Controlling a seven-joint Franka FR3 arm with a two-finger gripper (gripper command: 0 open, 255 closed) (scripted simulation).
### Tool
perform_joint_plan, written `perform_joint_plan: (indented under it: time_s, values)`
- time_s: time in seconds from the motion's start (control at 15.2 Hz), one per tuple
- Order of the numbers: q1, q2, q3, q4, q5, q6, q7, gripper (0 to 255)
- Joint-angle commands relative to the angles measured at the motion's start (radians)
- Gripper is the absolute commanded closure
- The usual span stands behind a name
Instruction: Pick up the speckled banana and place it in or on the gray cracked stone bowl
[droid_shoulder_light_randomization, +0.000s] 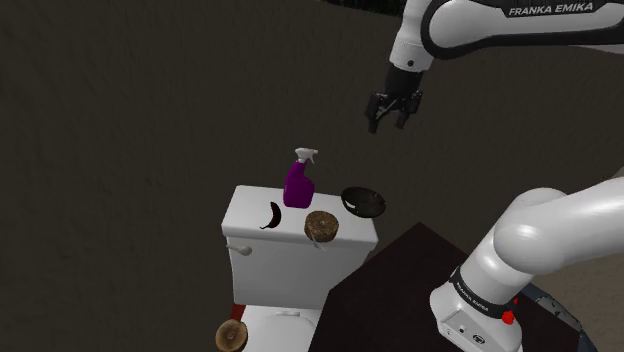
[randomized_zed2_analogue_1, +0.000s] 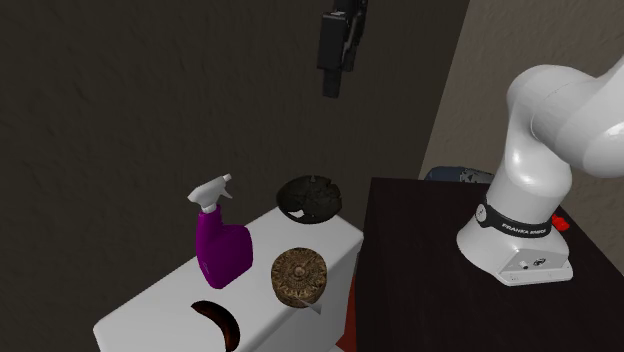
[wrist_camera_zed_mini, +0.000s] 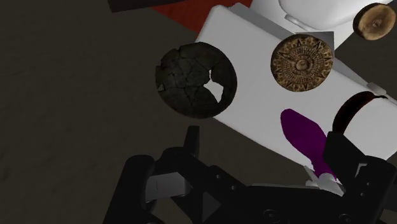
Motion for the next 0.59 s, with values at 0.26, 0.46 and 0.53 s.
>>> perform_joint_plan:
  time_s: [0.26, 0.46, 0.53]
  values:
    - [0.003, 0.138, 0.085, -0.044, 0.011, 0.168, 0.134, 0]
    - [0.000, 0.232, 0.129, -0.040, 0.003, 0.248, 0.208, 0]
    - [-0.001, 0.266, 0.144, -0.035, -0.003, 0.274, 0.234, 0]
